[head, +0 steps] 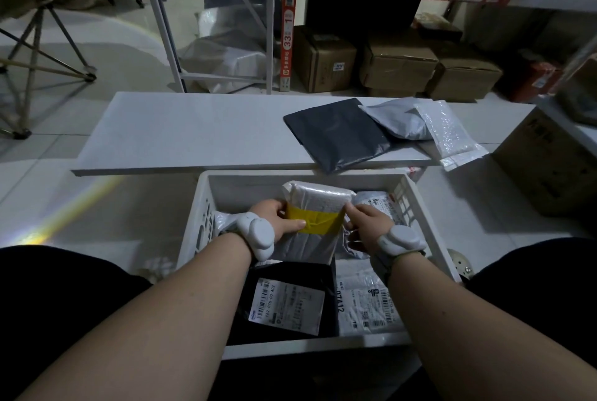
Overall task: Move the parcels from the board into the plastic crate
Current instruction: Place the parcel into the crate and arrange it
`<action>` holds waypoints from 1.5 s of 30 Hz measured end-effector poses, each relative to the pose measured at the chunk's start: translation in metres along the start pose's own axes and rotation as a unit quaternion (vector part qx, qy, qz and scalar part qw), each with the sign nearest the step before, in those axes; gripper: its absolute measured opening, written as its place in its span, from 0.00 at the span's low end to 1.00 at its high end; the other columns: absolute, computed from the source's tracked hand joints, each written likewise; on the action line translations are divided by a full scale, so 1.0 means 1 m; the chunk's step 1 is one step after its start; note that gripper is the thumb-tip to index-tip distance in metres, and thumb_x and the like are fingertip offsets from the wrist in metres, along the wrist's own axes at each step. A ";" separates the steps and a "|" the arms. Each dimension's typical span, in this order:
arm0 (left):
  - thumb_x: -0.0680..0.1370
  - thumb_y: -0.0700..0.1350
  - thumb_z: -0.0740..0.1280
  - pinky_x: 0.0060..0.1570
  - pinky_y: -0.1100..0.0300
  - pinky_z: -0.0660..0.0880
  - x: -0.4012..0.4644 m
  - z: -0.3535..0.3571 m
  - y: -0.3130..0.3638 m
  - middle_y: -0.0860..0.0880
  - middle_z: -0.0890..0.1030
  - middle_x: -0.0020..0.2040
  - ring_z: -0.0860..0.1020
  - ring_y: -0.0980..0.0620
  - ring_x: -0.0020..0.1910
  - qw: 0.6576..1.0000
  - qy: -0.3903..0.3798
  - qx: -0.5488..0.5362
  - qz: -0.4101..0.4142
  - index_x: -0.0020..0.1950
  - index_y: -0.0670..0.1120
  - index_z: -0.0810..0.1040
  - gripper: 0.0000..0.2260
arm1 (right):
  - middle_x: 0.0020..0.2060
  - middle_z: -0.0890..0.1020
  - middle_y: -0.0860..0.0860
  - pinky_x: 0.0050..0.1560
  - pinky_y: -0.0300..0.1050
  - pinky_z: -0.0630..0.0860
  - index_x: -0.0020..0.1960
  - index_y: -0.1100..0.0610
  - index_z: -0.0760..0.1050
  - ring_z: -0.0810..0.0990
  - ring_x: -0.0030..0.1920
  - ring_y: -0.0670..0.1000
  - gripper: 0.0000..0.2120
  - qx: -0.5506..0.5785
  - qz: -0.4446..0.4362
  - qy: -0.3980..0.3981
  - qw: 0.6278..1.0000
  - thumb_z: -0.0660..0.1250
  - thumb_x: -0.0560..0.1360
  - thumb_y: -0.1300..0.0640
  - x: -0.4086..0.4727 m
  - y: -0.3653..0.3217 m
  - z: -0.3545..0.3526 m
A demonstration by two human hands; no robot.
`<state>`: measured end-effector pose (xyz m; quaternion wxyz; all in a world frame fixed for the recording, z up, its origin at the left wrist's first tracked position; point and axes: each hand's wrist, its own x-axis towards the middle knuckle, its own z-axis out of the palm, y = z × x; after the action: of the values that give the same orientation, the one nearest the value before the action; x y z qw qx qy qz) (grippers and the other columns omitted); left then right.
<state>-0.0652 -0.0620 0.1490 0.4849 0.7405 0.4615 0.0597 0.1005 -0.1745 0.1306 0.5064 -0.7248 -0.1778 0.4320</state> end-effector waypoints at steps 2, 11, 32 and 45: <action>0.73 0.48 0.72 0.54 0.58 0.75 -0.001 -0.001 0.000 0.42 0.82 0.55 0.80 0.45 0.54 1.000 -0.005 0.011 -0.007 0.60 0.41 0.77 0.18 | 0.31 0.75 0.53 0.31 0.42 0.70 0.40 0.52 0.78 0.69 0.26 0.51 0.09 -0.002 0.010 -0.010 1.000 0.66 0.77 0.49 0.002 0.001 -0.001; 0.70 0.47 0.74 0.48 0.63 0.70 -0.004 -0.001 0.005 0.49 0.81 0.51 0.76 0.52 0.47 0.998 0.028 0.047 0.025 0.58 0.46 0.78 0.17 | 0.30 0.82 0.51 0.43 0.52 0.80 0.51 0.55 0.76 0.81 0.36 0.55 0.29 0.035 0.105 -0.037 0.993 0.54 0.74 0.31 0.011 0.004 0.004; 0.76 0.33 0.62 0.45 0.70 0.72 0.001 -0.008 0.005 0.44 0.78 0.56 0.75 0.50 0.54 0.993 0.078 -0.079 -0.037 0.64 0.39 0.75 0.16 | 0.39 0.80 0.62 0.53 0.62 0.77 0.43 0.61 0.75 0.80 0.42 0.62 0.04 0.045 0.136 -0.015 0.990 0.61 0.70 0.65 -0.006 -0.016 0.000; 0.82 0.49 0.57 0.39 0.62 0.70 0.008 -0.013 -0.004 0.51 0.78 0.39 0.76 0.49 0.40 0.992 0.065 -0.091 -0.055 0.45 0.46 0.78 0.13 | 0.38 0.79 0.58 0.44 0.50 0.75 0.44 0.57 0.74 0.78 0.39 0.57 0.11 0.051 0.106 -0.063 0.991 0.56 0.73 0.68 -0.005 -0.013 0.006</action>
<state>-0.0702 -0.0471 0.1499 0.5222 0.6613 0.5244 0.1226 0.0947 -0.1691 0.1436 0.4822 -0.6840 -0.1090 0.5364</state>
